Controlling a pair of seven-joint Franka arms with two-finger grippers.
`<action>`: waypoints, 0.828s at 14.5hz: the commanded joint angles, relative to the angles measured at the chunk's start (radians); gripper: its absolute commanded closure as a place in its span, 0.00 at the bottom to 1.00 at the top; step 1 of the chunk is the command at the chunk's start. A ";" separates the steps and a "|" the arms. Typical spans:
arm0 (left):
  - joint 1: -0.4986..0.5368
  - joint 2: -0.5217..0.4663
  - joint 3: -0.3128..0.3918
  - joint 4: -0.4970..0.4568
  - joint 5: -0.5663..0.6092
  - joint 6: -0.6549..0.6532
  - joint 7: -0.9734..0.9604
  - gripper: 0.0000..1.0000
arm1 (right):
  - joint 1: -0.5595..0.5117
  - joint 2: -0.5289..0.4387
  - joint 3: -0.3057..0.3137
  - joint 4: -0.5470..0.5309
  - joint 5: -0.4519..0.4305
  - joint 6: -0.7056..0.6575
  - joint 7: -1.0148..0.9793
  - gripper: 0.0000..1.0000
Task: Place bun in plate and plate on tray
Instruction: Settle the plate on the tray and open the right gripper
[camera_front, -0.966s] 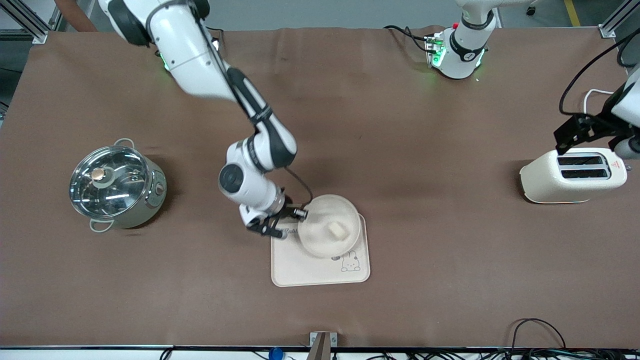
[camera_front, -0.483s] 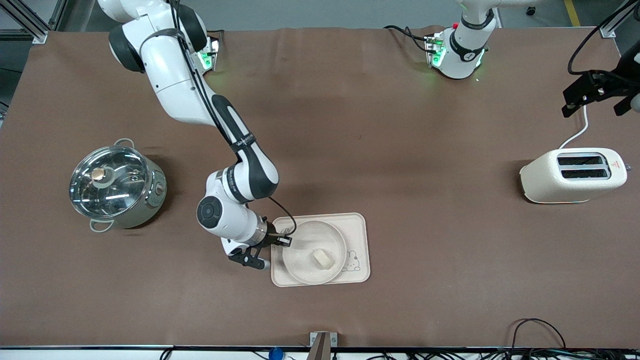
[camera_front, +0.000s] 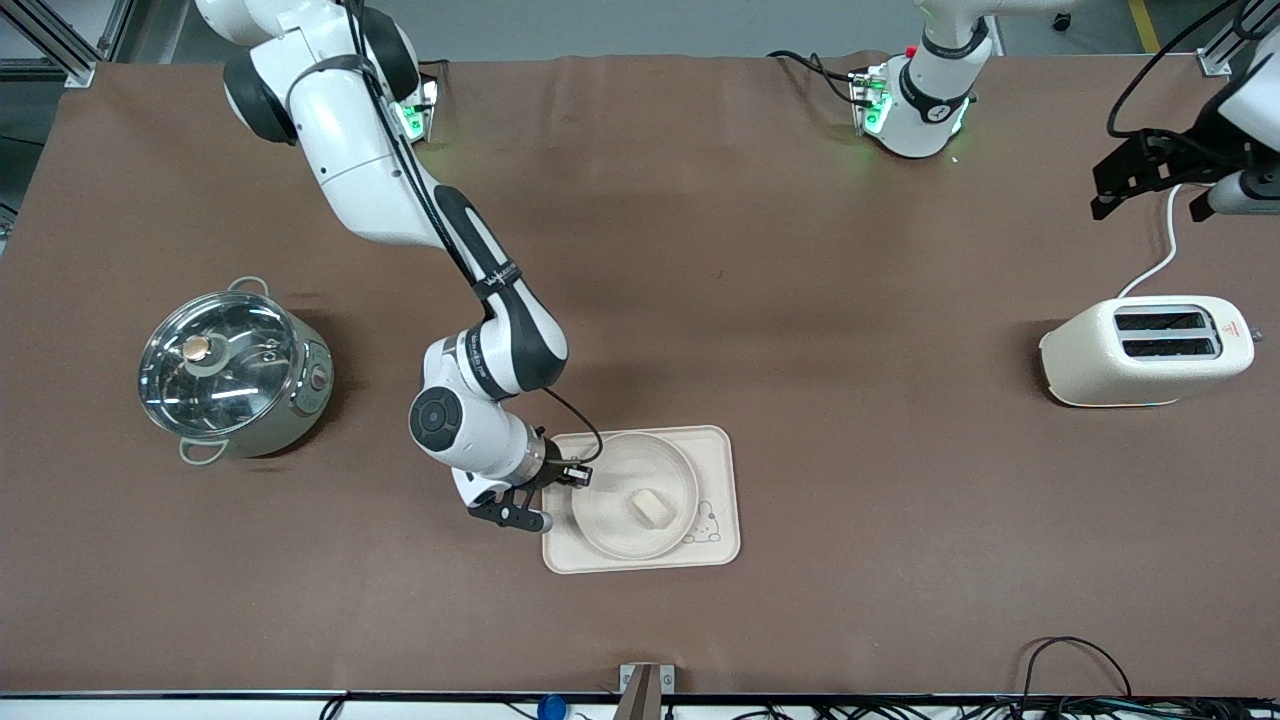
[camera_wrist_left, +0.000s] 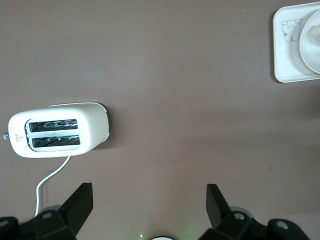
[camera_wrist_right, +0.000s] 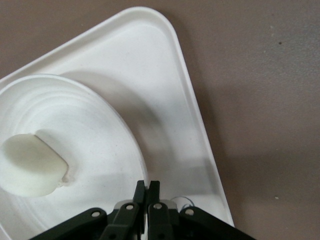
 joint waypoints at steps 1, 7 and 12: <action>0.004 -0.010 -0.021 -0.027 -0.012 0.030 -0.001 0.00 | -0.007 -0.064 0.009 -0.102 -0.018 -0.004 -0.029 1.00; 0.004 -0.013 -0.024 -0.050 -0.013 0.064 -0.001 0.00 | 0.010 -0.077 0.009 -0.127 -0.018 0.004 -0.022 0.93; 0.004 -0.010 -0.024 -0.050 -0.013 0.064 -0.001 0.00 | 0.013 -0.077 0.009 -0.125 -0.016 -0.001 0.018 0.15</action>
